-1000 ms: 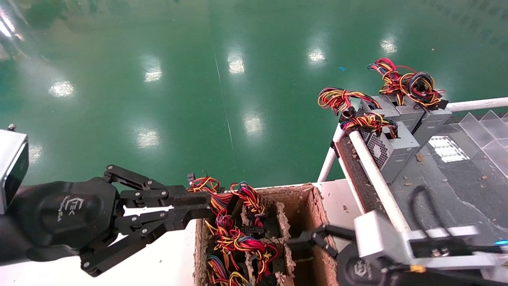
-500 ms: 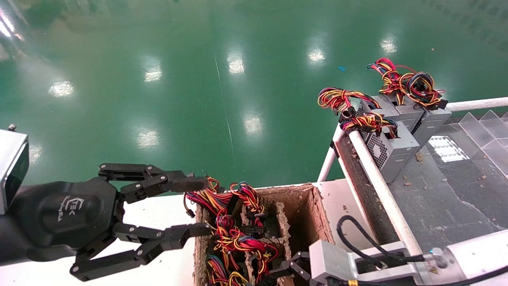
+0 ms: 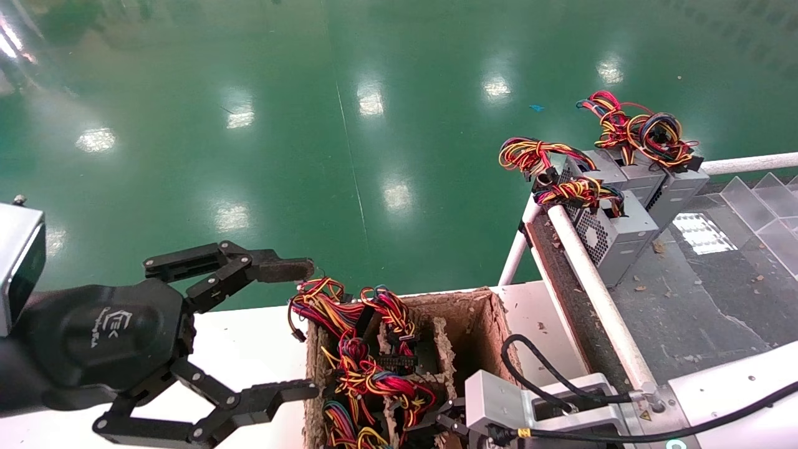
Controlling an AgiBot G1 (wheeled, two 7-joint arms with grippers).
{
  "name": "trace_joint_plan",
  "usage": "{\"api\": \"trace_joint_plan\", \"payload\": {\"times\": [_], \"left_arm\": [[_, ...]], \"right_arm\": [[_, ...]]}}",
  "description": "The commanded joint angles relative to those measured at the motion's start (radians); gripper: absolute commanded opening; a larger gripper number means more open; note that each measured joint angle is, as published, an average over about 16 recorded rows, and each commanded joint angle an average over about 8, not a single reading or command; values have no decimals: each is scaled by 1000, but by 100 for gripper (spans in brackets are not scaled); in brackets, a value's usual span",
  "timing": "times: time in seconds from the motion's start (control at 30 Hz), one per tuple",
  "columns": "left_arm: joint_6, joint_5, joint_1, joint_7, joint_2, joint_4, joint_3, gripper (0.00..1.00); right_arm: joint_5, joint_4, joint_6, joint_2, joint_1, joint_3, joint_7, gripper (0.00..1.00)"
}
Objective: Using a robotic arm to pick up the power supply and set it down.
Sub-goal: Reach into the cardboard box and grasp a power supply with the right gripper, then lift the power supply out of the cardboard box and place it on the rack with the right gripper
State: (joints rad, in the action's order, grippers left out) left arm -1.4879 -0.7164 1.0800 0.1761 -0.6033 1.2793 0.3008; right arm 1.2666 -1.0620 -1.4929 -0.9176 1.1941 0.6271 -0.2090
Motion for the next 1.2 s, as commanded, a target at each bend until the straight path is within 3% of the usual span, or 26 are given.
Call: {"api": "trace_joint_plan", "payload": {"times": [0.03, 0.33, 0.77, 1.2], "left_arm": [[0, 0, 0, 0, 0, 0, 0, 100], [0, 0, 0, 0, 0, 0, 1, 100], [0, 1, 0, -1, 0, 0, 1, 100], [1, 1, 0, -1, 1, 0, 2, 100]], "right_arm": [[1, 8, 1, -7, 1, 2, 2, 0], [19, 8, 21, -13, 4, 3, 16, 0], [37, -128, 63, 22, -31, 0, -26, 0], [-67, -167, 74, 77, -61, -66, -7, 0]]}}
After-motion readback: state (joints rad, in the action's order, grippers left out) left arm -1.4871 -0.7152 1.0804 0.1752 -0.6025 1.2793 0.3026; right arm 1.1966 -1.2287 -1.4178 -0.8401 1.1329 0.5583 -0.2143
